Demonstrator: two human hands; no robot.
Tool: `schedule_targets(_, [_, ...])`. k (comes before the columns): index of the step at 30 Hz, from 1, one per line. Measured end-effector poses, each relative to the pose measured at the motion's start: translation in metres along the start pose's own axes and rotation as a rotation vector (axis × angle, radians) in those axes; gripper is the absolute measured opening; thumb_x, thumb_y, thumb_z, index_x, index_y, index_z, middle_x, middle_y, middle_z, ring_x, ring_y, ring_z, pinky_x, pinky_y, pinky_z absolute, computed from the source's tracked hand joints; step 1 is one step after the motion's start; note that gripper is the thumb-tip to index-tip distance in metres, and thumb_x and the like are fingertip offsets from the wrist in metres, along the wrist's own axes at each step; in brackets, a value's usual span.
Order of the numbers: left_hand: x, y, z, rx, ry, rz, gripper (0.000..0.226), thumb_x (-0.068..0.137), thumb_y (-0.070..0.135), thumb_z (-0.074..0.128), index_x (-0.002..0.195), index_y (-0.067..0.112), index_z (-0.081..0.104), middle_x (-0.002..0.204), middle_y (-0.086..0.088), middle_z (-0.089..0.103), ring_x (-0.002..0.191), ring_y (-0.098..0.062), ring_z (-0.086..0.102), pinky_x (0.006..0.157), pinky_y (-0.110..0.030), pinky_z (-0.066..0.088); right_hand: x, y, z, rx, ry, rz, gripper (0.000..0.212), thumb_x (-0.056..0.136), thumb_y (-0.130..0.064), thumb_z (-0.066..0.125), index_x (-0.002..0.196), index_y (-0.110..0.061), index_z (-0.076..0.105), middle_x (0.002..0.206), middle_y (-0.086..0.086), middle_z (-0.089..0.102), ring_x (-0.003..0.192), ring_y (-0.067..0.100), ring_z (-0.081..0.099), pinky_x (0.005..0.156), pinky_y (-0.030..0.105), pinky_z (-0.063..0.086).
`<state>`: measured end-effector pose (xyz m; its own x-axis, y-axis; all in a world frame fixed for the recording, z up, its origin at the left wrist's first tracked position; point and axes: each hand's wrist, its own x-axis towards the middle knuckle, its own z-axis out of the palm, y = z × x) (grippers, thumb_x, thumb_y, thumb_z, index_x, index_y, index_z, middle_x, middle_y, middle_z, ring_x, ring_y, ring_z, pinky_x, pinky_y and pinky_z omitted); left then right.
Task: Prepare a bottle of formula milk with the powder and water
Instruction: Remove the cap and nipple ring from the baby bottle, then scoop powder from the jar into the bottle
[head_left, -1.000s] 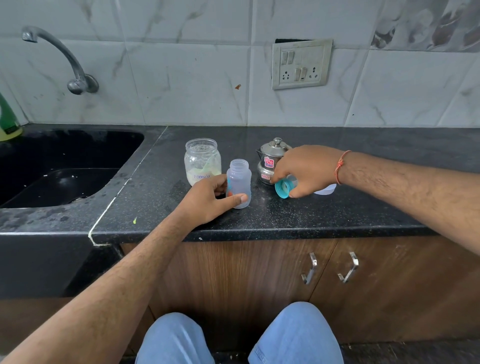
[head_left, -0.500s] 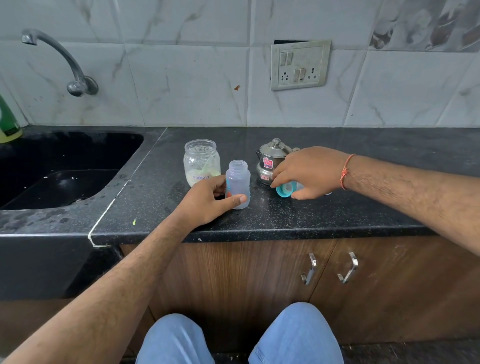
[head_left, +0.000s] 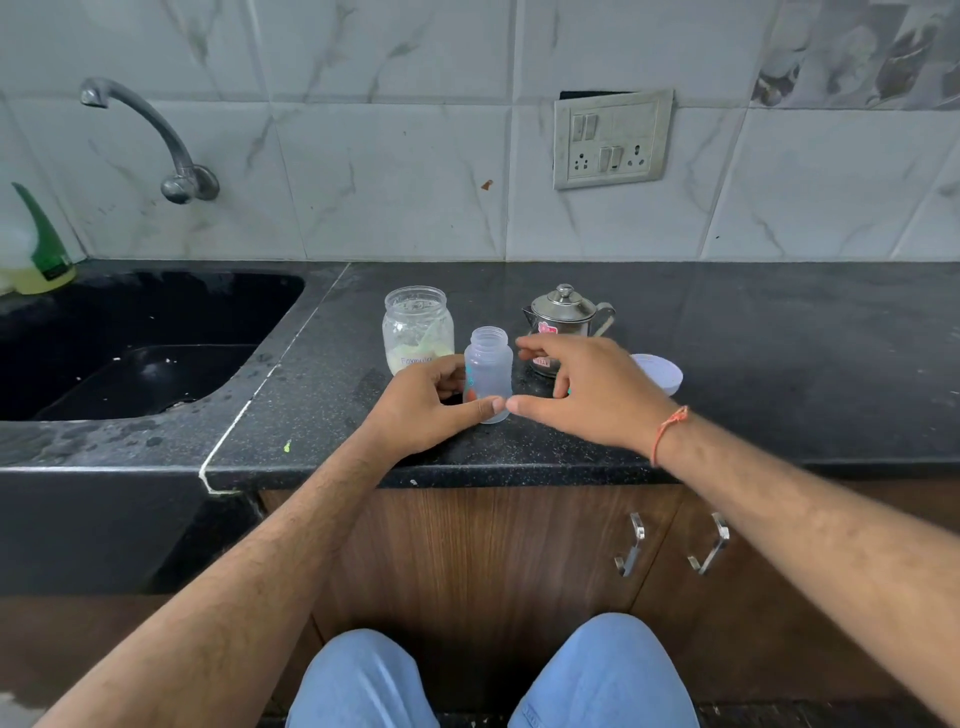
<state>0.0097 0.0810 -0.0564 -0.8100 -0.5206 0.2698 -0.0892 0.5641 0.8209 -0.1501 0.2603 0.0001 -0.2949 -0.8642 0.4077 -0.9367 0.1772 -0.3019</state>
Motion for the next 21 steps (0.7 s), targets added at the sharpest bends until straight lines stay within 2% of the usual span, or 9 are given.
schedule_targets(3, [-0.007, 0.006, -0.001, -0.104, 0.136, -0.054, 0.039, 0.089, 0.038, 0.078, 0.127, 0.027, 0.081, 0.112, 0.016, 0.084, 0.109, 0.000, 0.077, 0.105, -0.028, 0.059, -0.007, -0.006, 0.031, 0.219, 0.077, 0.158, 0.089, 0.076, -0.063, 0.083, 0.152, -0.030, 0.051, 0.134, -0.021, 0.068, 0.083, -0.002, 0.058, 0.093, 0.034, 0.059])
schedule_targets(6, [-0.012, 0.008, -0.004, -0.157, 0.421, -0.082, 0.014, 0.094, 0.034, 0.075, 0.099, 0.024, 0.084, 0.086, 0.014, 0.081, 0.082, -0.005, 0.075, 0.083, -0.031, 0.061, -0.009, -0.009, 0.051, 0.309, 0.122, 0.215, 0.094, 0.075, -0.064, 0.084, 0.154, -0.027, 0.048, 0.129, -0.024, 0.069, 0.066, 0.000, 0.062, 0.080, 0.029, 0.059])
schedule_targets(8, [-0.015, 0.006, -0.007, -0.215, 0.596, -0.074, 0.013, 0.095, 0.032, 0.075, 0.088, 0.021, 0.075, 0.071, 0.010, 0.067, 0.066, -0.011, 0.060, 0.069, -0.038, 0.055, -0.006, -0.009, 0.057, 0.333, 0.144, 0.232, 0.089, 0.076, -0.063, 0.084, 0.152, -0.029, 0.052, 0.122, -0.026, 0.070, 0.065, 0.002, 0.064, 0.077, 0.029, 0.059])
schedule_targets(9, [-0.015, 0.004, -0.009, -0.245, 0.659, -0.084, 0.011, 0.095, 0.032, 0.075, 0.090, 0.022, 0.071, 0.073, 0.008, 0.062, 0.067, -0.011, 0.055, 0.070, -0.040, 0.053, -0.005, -0.008, 0.058, 0.340, 0.147, 0.245, 0.087, 0.076, -0.063, 0.084, 0.151, -0.030, 0.053, 0.119, -0.026, 0.071, 0.067, 0.003, 0.064, 0.078, 0.030, 0.060])
schedule_targets(11, [-0.012, 0.000, -0.015, -0.303, 0.732, -0.144, 0.018, 0.095, 0.030, 0.077, 0.108, 0.025, 0.066, 0.092, 0.008, 0.063, 0.083, -0.010, 0.059, 0.085, -0.038, 0.056, -0.003, -0.006, 0.060, 0.363, 0.147, 0.265, 0.083, 0.077, -0.062, 0.084, 0.148, -0.031, 0.056, 0.113, -0.026, 0.071, 0.071, 0.004, 0.063, 0.081, 0.033, 0.061])
schedule_targets(13, [-0.005, -0.006, -0.024, -0.368, 0.708, -0.212, 0.044, 0.092, 0.035, 0.079, 0.130, 0.027, 0.059, 0.123, 0.008, 0.065, 0.117, -0.010, 0.063, 0.110, -0.038, 0.054, -0.003, -0.004, 0.059, 0.383, 0.150, 0.272, 0.079, 0.077, -0.061, 0.083, 0.146, -0.031, 0.059, 0.110, -0.026, 0.071, 0.070, 0.006, 0.063, 0.080, 0.034, 0.061])
schedule_targets(15, [0.002, -0.012, -0.034, -0.398, 0.617, -0.246, 0.066, 0.086, 0.041, 0.078, 0.145, 0.030, 0.052, 0.147, 0.007, 0.060, 0.144, -0.015, 0.054, 0.124, -0.043, 0.044, -0.005, -0.002, 0.058, 0.388, 0.163, 0.273, 0.077, 0.077, -0.062, 0.082, 0.144, -0.032, 0.061, 0.109, -0.026, 0.072, 0.069, 0.007, 0.062, 0.079, 0.033, 0.061])
schedule_targets(18, [0.012, -0.023, -0.046, -0.384, 0.462, -0.265, 0.089, 0.085, 0.040, 0.081, 0.163, 0.028, 0.040, 0.166, 0.001, 0.050, 0.155, -0.019, 0.045, 0.130, -0.048, 0.038, -0.006, 0.000, 0.055, 0.393, 0.186, 0.281, 0.070, 0.078, -0.057, 0.082, 0.140, -0.032, 0.063, 0.106, -0.027, 0.070, 0.070, 0.007, 0.064, 0.080, 0.032, 0.061])
schedule_targets(21, [0.019, -0.028, -0.049, -0.327, 0.348, -0.282, 0.120, 0.070, 0.041, 0.095, 0.169, 0.024, 0.030, 0.162, 0.002, 0.056, 0.149, -0.017, 0.053, 0.125, -0.047, 0.044, -0.007, 0.001, 0.056, 0.382, 0.224, 0.278, 0.063, 0.080, -0.050, 0.084, 0.137, -0.032, 0.065, 0.103, -0.026, 0.070, 0.071, 0.008, 0.065, 0.078, 0.029, 0.061])
